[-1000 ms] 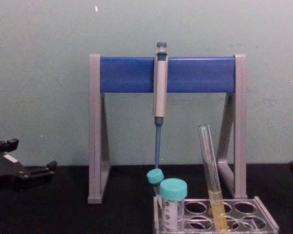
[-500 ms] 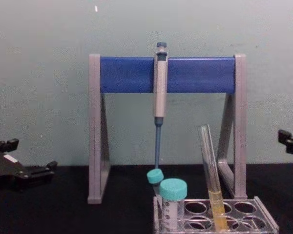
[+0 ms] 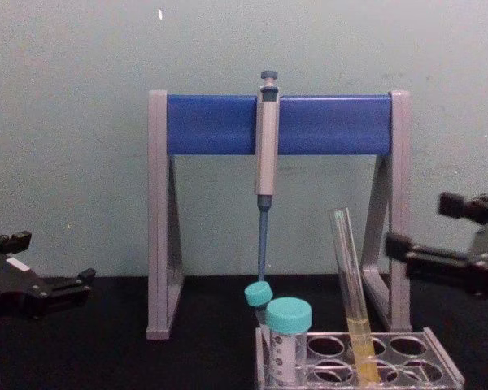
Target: Pick up the test tube from the test tube rack, shake it, then place it back into the test tube rack.
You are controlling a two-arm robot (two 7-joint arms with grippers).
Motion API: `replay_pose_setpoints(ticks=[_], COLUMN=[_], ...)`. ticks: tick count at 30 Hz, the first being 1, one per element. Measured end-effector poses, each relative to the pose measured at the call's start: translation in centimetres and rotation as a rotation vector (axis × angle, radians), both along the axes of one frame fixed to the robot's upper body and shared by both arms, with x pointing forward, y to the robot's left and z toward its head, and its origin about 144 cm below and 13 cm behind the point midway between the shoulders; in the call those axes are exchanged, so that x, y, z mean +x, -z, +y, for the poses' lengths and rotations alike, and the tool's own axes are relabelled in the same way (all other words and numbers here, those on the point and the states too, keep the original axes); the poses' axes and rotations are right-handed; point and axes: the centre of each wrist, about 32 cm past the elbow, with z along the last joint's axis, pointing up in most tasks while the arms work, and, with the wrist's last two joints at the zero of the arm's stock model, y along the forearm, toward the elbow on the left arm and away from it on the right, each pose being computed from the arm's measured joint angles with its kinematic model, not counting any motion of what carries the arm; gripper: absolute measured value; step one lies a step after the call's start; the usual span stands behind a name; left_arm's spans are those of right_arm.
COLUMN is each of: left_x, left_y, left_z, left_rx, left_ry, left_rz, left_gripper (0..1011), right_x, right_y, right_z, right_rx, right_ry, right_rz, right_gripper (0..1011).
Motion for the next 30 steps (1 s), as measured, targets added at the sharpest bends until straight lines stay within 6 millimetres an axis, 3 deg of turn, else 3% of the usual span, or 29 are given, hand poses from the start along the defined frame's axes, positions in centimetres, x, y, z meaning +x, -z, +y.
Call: replay_pose_setpoints(ticks=[13, 30], left_x=[0.0, 0.0], left_y=[0.0, 0.0], left_z=[0.0, 0.0], left_rx=[0.000, 0.000], left_ry=[0.000, 0.000], left_rz=[0.000, 0.000], left_gripper=[1001, 1001], right_x=[2.0, 3.5], right_y=[-0.5, -1.0], right_z=[2.9, 4.8], right_rx=[-0.006, 0.019], right_ry=[-0.047, 0.021], right_rz=[0.120, 0.259], right_gripper=[1000, 1000])
